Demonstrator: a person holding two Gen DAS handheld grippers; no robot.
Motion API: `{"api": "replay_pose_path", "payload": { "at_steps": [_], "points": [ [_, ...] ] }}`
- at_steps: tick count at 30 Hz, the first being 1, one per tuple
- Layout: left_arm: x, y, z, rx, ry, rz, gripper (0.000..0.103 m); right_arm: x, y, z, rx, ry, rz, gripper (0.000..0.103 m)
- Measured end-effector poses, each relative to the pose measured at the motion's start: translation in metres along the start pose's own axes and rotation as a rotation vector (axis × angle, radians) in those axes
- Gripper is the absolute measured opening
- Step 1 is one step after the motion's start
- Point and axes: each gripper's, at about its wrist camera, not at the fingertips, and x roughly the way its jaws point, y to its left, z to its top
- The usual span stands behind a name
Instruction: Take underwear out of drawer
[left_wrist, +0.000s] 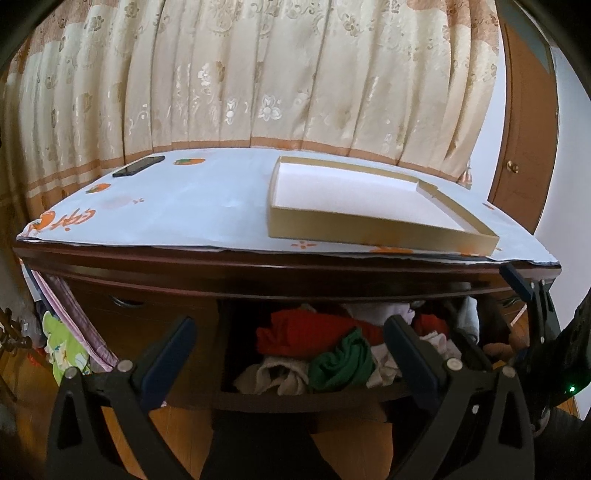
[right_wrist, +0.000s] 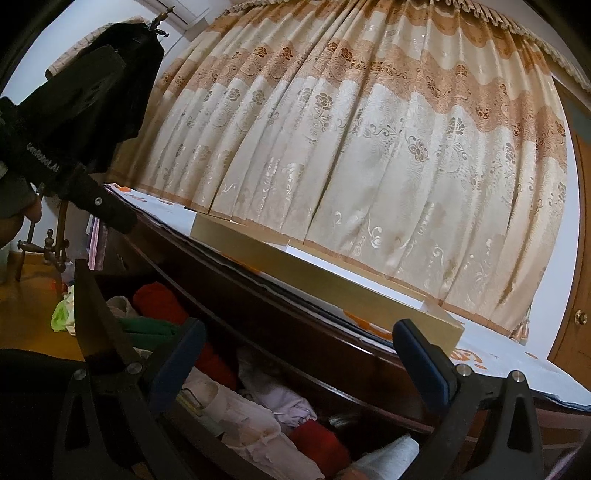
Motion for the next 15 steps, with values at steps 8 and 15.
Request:
{"api": "replay_pose_path", "payload": {
  "at_steps": [8, 15],
  "points": [
    [-0.010, -0.003, 0.000, 0.004, -0.017, -0.003, 0.103, -0.009, 0.004, 0.000, 0.004, 0.008, 0.008, 0.102],
    [-0.018, -0.003, 0.002, 0.006, -0.034, -0.006, 0.103, -0.020, 0.009, 0.001, 0.011, 0.019, 0.012, 0.102]
  ]
}}
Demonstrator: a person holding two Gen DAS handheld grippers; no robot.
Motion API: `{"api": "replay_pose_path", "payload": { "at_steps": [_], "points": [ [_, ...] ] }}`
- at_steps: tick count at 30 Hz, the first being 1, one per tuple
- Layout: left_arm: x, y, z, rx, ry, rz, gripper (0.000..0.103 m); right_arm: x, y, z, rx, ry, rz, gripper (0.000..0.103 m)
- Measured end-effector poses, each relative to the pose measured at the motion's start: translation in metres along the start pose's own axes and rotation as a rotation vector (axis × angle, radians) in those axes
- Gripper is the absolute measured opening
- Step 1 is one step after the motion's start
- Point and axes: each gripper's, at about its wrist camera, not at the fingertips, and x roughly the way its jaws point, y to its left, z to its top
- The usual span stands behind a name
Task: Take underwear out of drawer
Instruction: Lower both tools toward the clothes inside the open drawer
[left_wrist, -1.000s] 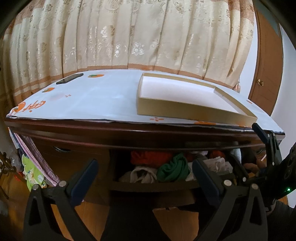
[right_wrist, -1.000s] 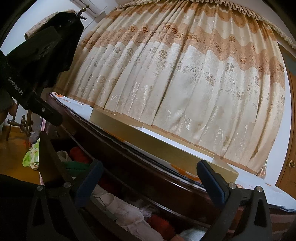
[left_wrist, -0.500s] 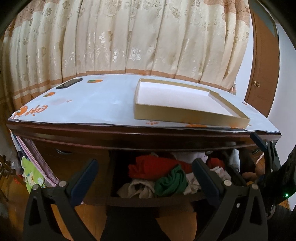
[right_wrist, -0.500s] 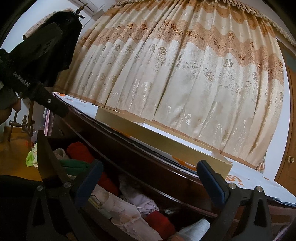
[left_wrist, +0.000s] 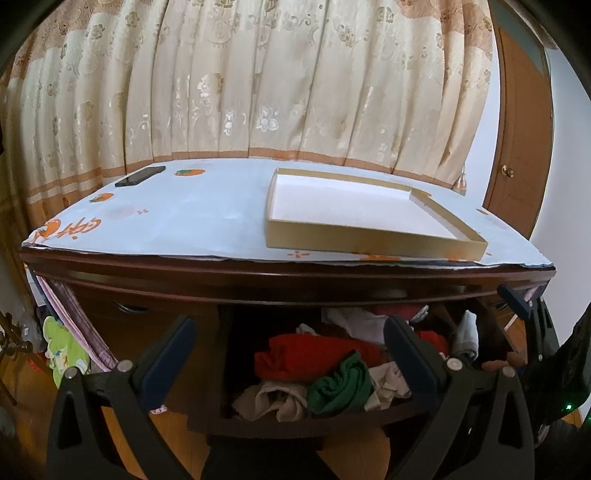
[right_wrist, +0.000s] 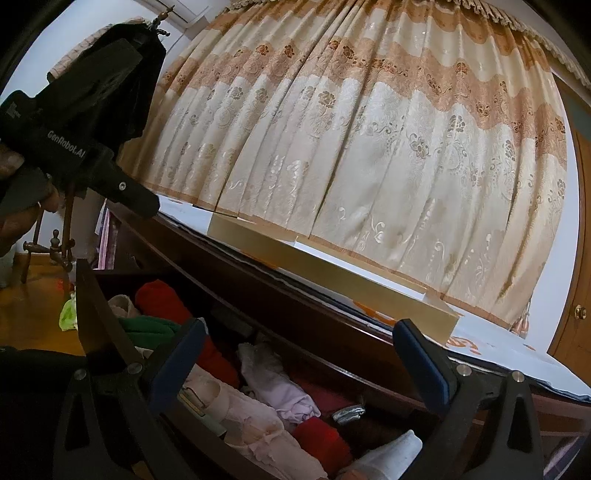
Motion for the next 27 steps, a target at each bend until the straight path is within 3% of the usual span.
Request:
{"api": "replay_pose_path", "payload": {
  "at_steps": [27],
  "points": [
    [-0.012, -0.006, 0.000, 0.015, -0.025, -0.006, 0.103, -0.023, 0.013, 0.003, -0.012, 0.043, 0.018, 0.102]
  ]
}}
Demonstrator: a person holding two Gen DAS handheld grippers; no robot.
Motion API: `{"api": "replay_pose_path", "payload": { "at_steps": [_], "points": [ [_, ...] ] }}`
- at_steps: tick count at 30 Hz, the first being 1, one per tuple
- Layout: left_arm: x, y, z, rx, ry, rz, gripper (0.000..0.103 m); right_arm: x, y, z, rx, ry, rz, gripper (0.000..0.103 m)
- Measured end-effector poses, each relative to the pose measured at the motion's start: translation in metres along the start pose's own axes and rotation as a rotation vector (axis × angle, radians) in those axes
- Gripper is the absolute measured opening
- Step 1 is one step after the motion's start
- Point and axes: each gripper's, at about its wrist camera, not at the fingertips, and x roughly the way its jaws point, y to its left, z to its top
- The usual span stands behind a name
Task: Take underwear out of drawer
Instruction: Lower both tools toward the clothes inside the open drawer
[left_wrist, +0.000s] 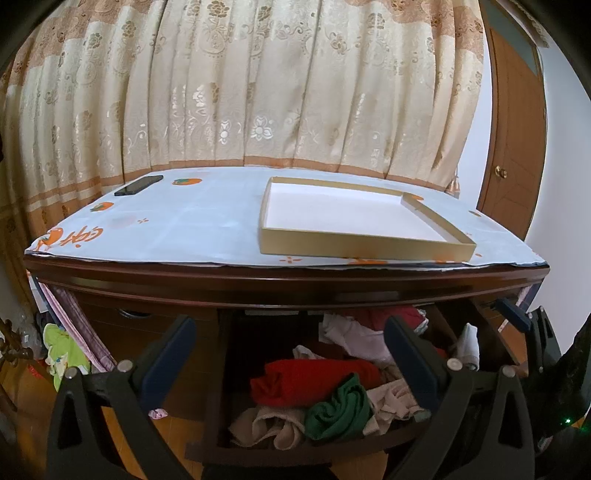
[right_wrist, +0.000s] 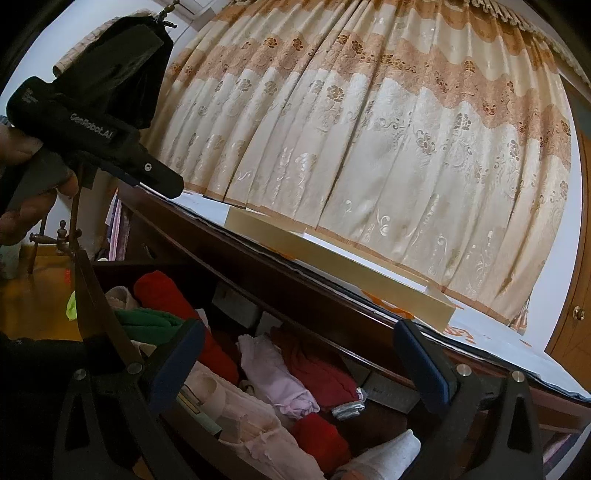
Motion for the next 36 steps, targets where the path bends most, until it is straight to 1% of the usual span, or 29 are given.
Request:
{"api": "replay_pose_path", "payload": {
  "at_steps": [25, 36],
  "points": [
    [-0.001, -0.007, 0.001, 0.003, -0.003, -0.001, 0.103, -0.015, -0.001, 0.003, 0.001, 0.038, 0.019, 0.102],
    [-0.001, -0.010, 0.002, 0.004, -0.002, -0.001, 0.103, -0.017, 0.000, 0.003, 0.017, 0.076, 0.027, 0.102]
  ]
}}
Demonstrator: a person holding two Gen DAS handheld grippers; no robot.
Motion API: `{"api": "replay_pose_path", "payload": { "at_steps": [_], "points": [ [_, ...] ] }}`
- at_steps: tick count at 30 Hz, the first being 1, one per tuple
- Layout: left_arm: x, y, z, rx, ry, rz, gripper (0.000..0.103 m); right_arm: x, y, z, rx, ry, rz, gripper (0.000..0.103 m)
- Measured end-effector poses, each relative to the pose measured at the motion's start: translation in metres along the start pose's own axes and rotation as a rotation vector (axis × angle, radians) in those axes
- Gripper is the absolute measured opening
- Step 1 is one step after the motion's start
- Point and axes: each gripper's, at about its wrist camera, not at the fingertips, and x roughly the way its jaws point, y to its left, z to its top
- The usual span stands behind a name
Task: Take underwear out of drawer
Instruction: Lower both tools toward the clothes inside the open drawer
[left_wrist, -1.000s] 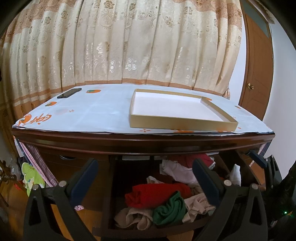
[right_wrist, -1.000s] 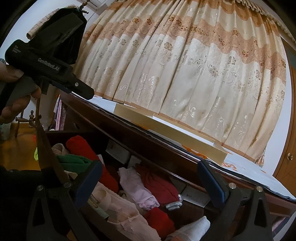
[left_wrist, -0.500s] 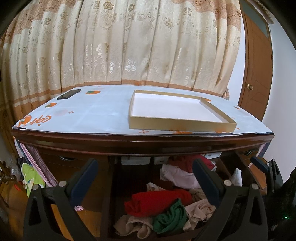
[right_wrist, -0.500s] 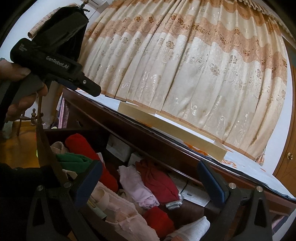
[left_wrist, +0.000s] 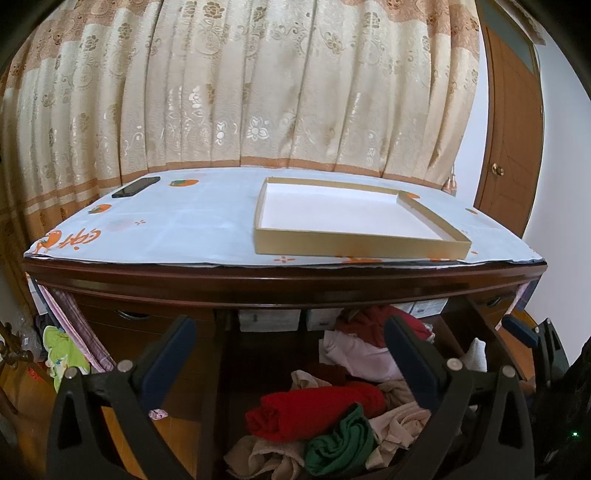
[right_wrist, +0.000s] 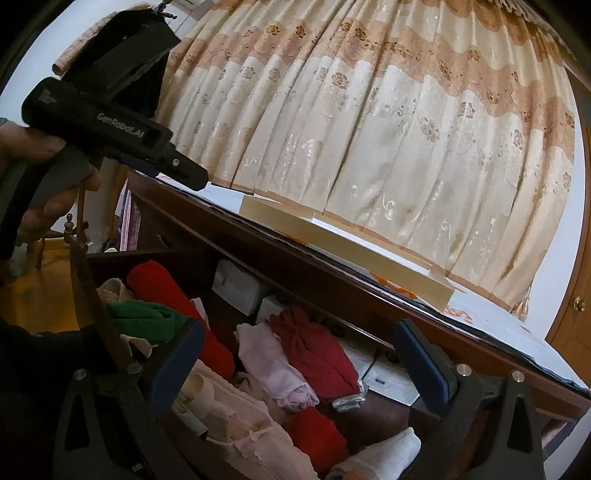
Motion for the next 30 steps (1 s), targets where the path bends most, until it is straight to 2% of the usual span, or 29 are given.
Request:
{"api": "replay_pose_path", "payload": {
  "at_steps": [16, 20, 23, 30],
  "points": [
    [0.000, -0.001, -0.004, 0.002, 0.012, 0.002, 0.103, 0.001, 0.004, 0.003, -0.004, 0.082, 0.026, 0.102],
    [0.002, 0.002, -0.003, 0.012, 0.020, -0.006, 0.103, 0.007, 0.007, 0.003, -0.026, 0.123, 0.043, 0.102],
    [0.005, 0.002, -0.003, 0.041, 0.037, -0.011, 0.103, 0.016, 0.006, 0.002, -0.037, 0.187, 0.053, 0.102],
    [0.019, 0.004, -0.013, 0.069, 0.107, -0.033, 0.103, 0.021, -0.003, -0.001, 0.051, 0.264, 0.106, 0.102]
  ]
}}
